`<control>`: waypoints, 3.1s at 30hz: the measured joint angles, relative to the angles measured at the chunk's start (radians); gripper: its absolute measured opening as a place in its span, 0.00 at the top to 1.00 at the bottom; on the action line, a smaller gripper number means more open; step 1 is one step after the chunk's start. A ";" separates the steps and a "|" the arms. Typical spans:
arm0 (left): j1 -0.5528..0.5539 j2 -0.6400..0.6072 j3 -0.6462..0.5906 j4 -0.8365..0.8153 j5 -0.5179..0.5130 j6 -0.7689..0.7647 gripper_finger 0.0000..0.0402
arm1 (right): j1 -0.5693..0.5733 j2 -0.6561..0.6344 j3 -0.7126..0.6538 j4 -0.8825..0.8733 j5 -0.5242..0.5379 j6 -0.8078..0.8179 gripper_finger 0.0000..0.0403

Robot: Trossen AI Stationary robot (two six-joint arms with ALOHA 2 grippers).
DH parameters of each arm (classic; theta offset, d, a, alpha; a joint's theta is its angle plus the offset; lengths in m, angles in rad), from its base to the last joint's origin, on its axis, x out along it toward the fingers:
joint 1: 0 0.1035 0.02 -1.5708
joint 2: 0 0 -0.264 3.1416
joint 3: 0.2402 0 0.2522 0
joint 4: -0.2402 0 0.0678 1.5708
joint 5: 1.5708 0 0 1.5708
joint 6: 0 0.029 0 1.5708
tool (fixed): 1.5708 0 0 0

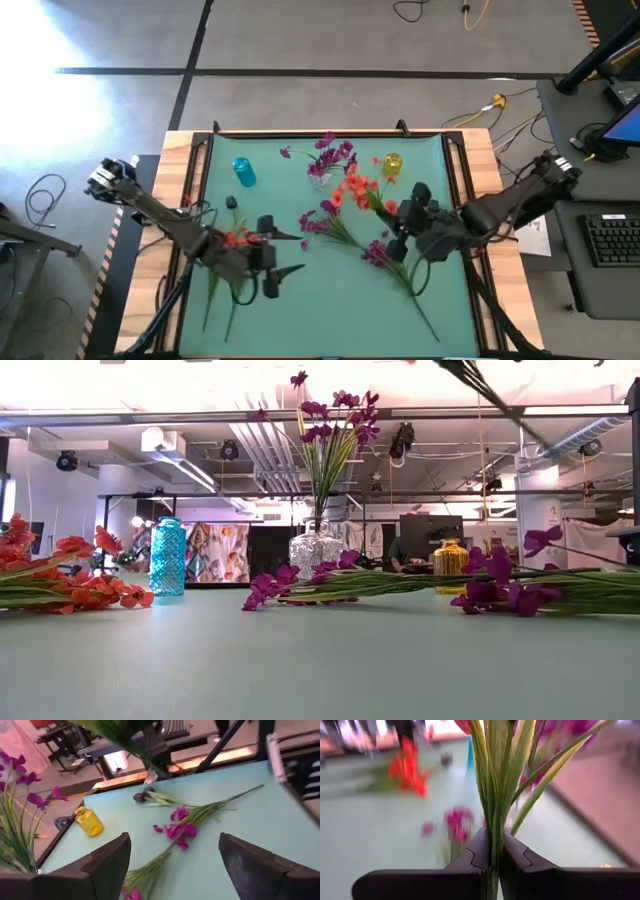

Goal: Sort flowers into vase by color
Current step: Put the right orange flowers into the yellow flower vase

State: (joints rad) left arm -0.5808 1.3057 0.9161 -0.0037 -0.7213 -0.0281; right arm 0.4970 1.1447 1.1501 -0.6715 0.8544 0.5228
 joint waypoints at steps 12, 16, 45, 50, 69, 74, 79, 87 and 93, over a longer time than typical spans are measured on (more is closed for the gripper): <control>-0.027 -0.155 0.000 -0.300 -0.040 -0.254 0.29 | -0.175 -0.195 -0.539 1.323 0.248 -0.691 0.97; -0.027 -0.178 0.000 -0.368 -0.097 -0.302 0.29 | -0.325 -0.194 -0.635 1.599 0.249 -0.804 0.97; -0.026 -0.190 0.000 -0.456 -0.372 -0.409 0.29 | -0.744 -0.111 -0.708 1.641 0.241 -0.771 0.97; -0.026 -0.190 0.000 -0.456 -0.372 -0.409 0.29 | -0.760 -0.108 -0.730 1.651 0.241 -0.758 0.97; -0.026 -0.191 0.000 -0.459 -0.396 -0.408 0.29 | -0.810 -0.094 -0.751 1.657 0.192 -0.692 0.97; -0.026 -0.191 0.000 -0.465 -0.396 -0.408 0.29 | -0.812 -0.087 -0.752 1.653 0.192 -0.698 0.97; -0.026 -0.191 0.000 -0.466 -0.396 -0.408 0.29 | -0.815 -0.074 -0.752 1.652 0.192 -0.698 0.97; -0.026 -0.191 0.000 -0.469 -0.396 -0.408 0.29 | -0.815 -0.048 -0.752 1.652 0.192 -0.671 0.97; -0.026 -0.191 0.000 -0.469 -0.396 -0.408 0.29 | -0.816 -0.026 -0.752 1.650 0.192 -0.652 0.91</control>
State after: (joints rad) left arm -0.6067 1.1149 0.9161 -0.4728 -1.1175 -0.4362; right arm -0.3191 1.1190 0.3977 0.9789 1.0468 -0.1293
